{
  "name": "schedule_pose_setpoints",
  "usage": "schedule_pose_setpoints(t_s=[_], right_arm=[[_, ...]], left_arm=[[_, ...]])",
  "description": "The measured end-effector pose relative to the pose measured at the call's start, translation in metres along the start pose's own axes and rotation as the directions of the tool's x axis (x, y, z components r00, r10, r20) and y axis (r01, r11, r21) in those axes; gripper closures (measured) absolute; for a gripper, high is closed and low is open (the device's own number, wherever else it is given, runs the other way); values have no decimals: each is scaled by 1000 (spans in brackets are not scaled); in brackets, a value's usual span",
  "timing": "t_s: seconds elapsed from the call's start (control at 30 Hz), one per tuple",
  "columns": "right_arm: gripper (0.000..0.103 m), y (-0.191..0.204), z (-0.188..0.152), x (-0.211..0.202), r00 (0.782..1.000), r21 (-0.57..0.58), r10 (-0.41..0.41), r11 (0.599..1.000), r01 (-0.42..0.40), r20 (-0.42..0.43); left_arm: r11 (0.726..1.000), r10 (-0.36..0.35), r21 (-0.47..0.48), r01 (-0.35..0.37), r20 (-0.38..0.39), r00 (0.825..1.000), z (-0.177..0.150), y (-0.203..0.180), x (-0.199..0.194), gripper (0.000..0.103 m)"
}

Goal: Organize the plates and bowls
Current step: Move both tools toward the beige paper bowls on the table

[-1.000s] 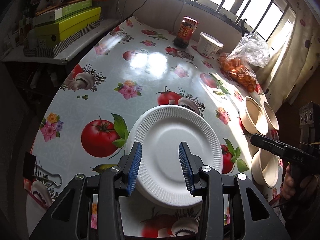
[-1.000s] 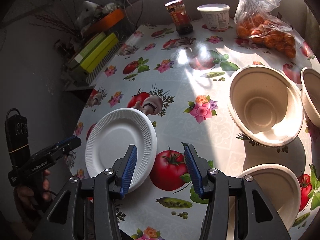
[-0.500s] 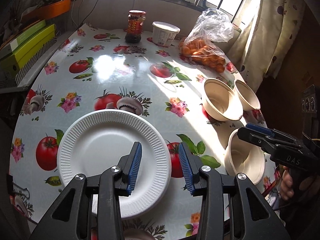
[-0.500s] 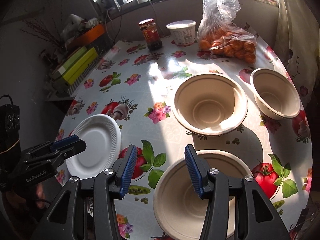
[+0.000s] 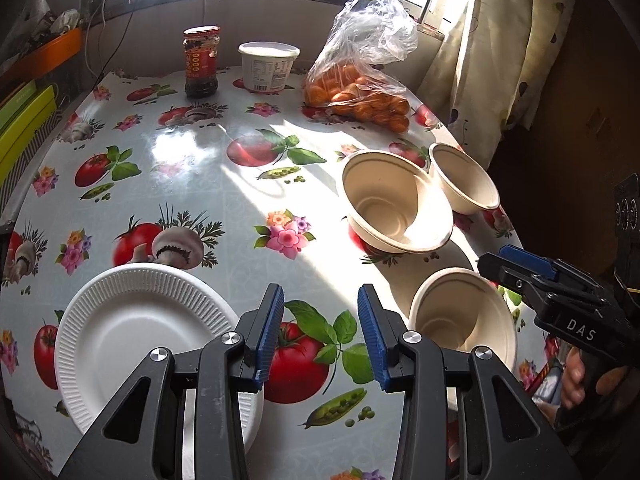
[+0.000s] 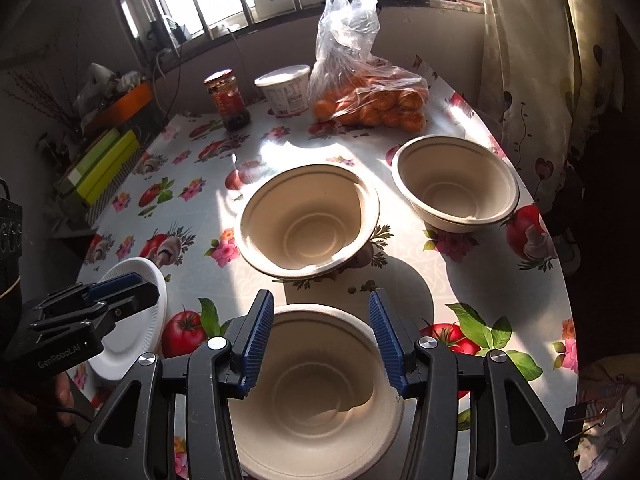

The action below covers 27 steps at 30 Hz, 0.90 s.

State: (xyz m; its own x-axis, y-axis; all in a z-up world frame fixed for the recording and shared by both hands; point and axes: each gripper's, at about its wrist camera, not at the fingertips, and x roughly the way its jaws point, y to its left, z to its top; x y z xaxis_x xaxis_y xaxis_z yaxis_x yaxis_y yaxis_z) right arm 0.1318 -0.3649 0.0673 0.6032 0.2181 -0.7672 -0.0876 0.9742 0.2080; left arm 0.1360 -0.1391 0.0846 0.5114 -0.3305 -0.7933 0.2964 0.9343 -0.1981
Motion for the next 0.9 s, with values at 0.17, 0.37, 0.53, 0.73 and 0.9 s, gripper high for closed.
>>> schedule_pose_setpoints(t_s=[0.17, 0.37, 0.53, 0.73, 0.9], right_arm=[[53, -10, 3, 2, 998, 20, -50, 999, 49, 26], [53, -21, 9, 5, 993, 38, -106, 994, 104, 55], [53, -20, 14, 8, 988, 36, -132, 991, 130, 78], [53, -15, 15, 9, 982, 19, -159, 987, 158, 103], [53, -17, 18, 14, 983, 27, -155, 988, 153, 102]], left_arm=[[999, 40, 28, -40, 13, 999, 14, -5, 12, 63], [990, 112, 77, -117, 73, 991, 26, -14, 17, 63], [989, 115, 83, -122, 87, 990, 32, -15, 26, 63], [988, 93, 117, -104, 91, 991, 37, -25, 36, 63], [985, 88, 138, -100, 87, 992, 45, -27, 41, 63]])
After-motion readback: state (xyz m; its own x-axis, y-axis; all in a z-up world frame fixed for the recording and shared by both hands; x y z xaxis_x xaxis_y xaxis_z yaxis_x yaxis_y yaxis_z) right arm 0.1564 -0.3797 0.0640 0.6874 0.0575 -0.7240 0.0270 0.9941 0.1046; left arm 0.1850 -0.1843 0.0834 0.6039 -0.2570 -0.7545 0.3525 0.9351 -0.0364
